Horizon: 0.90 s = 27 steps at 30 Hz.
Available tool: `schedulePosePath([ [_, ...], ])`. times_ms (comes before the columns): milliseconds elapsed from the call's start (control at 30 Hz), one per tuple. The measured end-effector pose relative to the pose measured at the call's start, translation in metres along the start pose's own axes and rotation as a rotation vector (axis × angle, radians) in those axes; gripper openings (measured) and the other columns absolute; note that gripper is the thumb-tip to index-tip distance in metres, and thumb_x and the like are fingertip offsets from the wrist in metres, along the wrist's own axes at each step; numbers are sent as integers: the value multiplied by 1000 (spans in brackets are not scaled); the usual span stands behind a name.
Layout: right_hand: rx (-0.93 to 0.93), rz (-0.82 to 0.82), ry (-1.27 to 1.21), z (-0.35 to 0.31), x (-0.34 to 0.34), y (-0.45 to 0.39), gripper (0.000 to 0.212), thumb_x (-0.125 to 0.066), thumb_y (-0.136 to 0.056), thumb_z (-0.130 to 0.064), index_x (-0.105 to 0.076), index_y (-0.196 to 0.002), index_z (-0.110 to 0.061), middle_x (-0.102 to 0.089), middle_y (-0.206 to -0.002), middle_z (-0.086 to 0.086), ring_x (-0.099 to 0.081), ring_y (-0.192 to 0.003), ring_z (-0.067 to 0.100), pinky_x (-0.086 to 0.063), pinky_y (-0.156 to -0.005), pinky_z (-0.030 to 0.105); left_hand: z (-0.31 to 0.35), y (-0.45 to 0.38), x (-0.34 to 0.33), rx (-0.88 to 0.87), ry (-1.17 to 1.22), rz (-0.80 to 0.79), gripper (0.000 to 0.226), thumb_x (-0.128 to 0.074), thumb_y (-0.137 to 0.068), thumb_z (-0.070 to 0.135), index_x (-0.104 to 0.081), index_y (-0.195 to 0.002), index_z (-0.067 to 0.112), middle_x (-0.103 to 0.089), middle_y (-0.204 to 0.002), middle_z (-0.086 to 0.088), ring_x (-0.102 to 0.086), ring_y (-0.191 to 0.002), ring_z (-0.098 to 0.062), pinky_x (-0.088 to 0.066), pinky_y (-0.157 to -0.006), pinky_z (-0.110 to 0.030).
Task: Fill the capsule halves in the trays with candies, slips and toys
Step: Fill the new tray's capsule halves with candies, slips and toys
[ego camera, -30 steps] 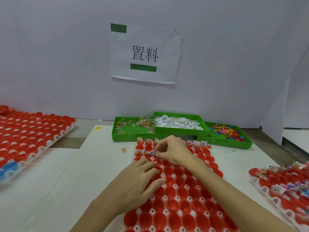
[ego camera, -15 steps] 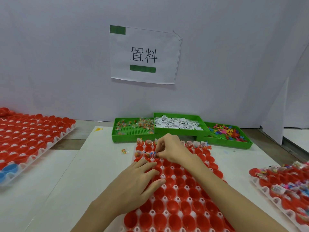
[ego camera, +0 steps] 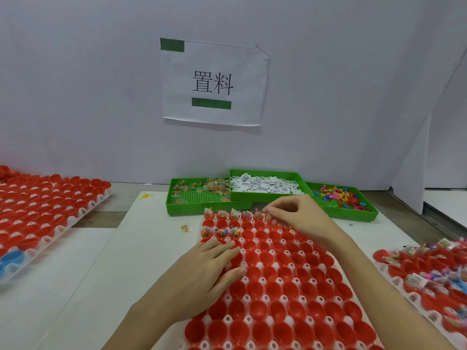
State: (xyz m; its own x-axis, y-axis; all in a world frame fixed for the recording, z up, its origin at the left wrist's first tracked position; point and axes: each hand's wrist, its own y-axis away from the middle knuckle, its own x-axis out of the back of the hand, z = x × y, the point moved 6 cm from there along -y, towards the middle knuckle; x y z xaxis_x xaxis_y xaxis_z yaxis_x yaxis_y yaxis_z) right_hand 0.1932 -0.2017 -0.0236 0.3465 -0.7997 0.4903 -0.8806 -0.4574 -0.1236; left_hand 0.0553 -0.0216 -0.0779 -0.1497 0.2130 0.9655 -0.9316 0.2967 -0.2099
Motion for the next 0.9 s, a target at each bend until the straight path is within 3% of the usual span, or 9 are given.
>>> schedulePosePath([
  [133,-7,59,-193,16,19,16,15,-66,-98,-14,-81,-96,-17,-78,-88,8,-68,-74,12,-52,-61,18,-3,-1,0,3,-4,22,97,17,-85,82,-32,-157,39,-30,-161,27,-18,-146,7,6,-110,-4],
  [367,-18,60,-231,28,22,26,17,-65,-99,-18,-82,-97,-21,-77,-89,7,-68,-75,11,-52,-63,19,-1,-1,3,10,40,1,88,9,-87,80,-30,-157,44,-22,-159,35,-6,-143,21,9,-112,-2],
  [467,-33,69,-291,30,26,30,18,-65,-99,-19,-82,-97,-21,-77,-89,6,-67,-75,10,-52,-63,18,-3,0,20,64,222,111,70,-7,-95,77,-47,-145,49,-40,-147,41,-24,-140,21,-15,-117,-7],
  [533,-39,76,-347,33,28,30,17,-65,-98,-19,-82,-98,-19,-76,-89,8,-66,-75,11,-52,-63,19,-14,-4,34,136,353,243,53,-23,-101,67,-62,-130,45,-58,-127,37,-48,-126,14,-34,-104,-7],
  [633,-48,104,-404,37,30,28,19,-64,-99,-16,-82,-97,-18,-76,-87,8,-65,-74,10,-52,-62,20,-48,-29,52,238,263,363,36,-38,-104,46,-69,-116,31,-68,-110,23,-63,-101,0,-46,-84,-18],
  [700,-54,115,-418,38,29,27,19,-64,-99,-16,-83,-95,-18,-76,-85,8,-64,-72,9,-52,-61,19,-85,-53,56,332,179,317,25,-48,-106,26,-69,-119,20,-72,-115,7,-64,-97,-12,-46,-81,-27],
  [767,-60,127,-422,39,28,27,20,-64,-99,-15,-83,-94,-18,-76,-84,8,-64,-71,8,-52,-61,19,-124,-75,53,430,84,197,28,-50,-106,16,-66,-128,11,-69,-129,-5,-64,-110,-23,-48,-91,-33],
  [833,-66,136,-423,40,28,27,20,-64,-99,-14,-83,-93,-18,-76,-84,8,-64,-70,9,-52,-61,20,-156,-88,46,487,15,59,33,-49,-107,15,-62,-137,10,-64,-138,-10,-60,-124,-29,-45,-100,-34],
  [900,-70,145,-441,41,30,28,20,-63,-99,-13,-83,-93,-16,-76,-83,8,-64,-71,9,-52,-61,21,-176,-95,36,476,-57,-83,32,-49,-107,19,-63,-136,13,-67,-134,-10,-62,-117,-27,-45,-95,-31],
])
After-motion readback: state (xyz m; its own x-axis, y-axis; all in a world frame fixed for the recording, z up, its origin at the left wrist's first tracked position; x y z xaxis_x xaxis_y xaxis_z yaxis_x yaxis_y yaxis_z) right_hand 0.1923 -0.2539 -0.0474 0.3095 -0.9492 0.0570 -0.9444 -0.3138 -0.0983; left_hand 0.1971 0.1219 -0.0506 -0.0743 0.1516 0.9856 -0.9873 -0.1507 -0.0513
